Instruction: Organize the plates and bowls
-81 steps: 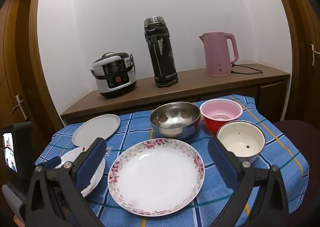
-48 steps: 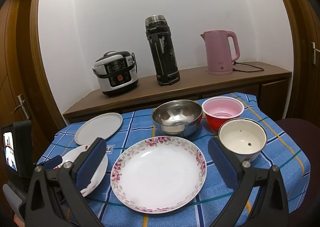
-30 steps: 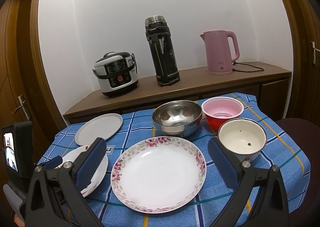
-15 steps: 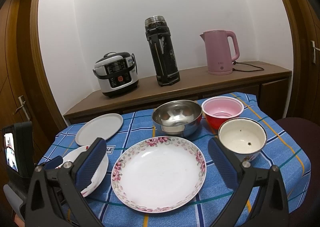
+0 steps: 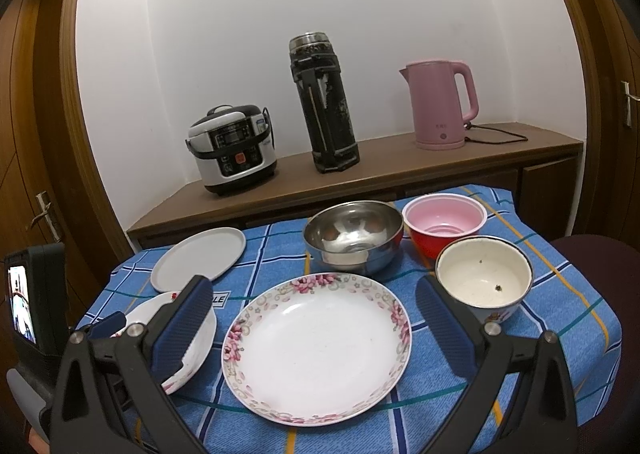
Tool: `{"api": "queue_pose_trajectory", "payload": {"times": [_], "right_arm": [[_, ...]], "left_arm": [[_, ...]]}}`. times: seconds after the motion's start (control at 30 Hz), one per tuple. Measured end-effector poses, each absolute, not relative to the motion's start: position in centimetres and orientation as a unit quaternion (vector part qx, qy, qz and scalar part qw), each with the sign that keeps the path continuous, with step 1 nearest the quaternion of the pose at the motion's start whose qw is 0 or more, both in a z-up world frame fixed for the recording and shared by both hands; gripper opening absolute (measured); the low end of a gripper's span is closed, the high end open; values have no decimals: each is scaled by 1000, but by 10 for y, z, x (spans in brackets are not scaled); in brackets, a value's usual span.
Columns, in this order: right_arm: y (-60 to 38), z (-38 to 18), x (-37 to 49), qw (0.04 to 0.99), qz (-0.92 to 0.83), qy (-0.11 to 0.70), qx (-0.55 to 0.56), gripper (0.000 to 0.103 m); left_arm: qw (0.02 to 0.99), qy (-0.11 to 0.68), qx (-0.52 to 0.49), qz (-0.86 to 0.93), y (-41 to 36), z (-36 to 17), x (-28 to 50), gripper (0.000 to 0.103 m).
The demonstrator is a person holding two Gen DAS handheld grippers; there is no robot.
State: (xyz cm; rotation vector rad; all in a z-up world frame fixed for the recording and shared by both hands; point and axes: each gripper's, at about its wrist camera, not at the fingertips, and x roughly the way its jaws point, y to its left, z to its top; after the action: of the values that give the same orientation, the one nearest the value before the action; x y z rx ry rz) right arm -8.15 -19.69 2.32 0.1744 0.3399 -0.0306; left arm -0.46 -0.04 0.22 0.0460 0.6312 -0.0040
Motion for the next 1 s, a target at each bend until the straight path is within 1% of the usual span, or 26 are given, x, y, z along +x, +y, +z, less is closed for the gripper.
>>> {"api": "queue_pose_trajectory", "payload": {"times": [0.53, 0.6, 0.63, 0.73, 0.83, 0.9, 0.97, 1.0], "right_arm": [[-209, 21, -82, 983, -29, 167, 76, 103], [-215, 18, -82, 982, -36, 169, 76, 99], [-218, 16, -82, 981, -38, 173, 78, 95], [-227, 10, -78, 977, -34, 190, 92, 92], [-229, 7, -75, 975, -21, 197, 96, 84], [-225, 5, -72, 975, -11, 201, 92, 83], [-220, 2, -66, 973, 6, 211, 91, 72], [-216, 2, -63, 972, 16, 217, 90, 70]], "left_arm": [[947, 316, 26, -40, -8, 0, 2, 76], [948, 314, 31, -49, -10, 1, 3, 76], [948, 312, 32, -51, -10, 1, 4, 76], [949, 308, 29, -51, -1, 3, 6, 76], [951, 305, 26, -36, 16, 5, 6, 76], [953, 301, 31, -25, 26, 6, 6, 76], [953, 301, 34, -22, 36, 6, 5, 76], [953, 301, 31, -20, 43, 7, 5, 76]]}}
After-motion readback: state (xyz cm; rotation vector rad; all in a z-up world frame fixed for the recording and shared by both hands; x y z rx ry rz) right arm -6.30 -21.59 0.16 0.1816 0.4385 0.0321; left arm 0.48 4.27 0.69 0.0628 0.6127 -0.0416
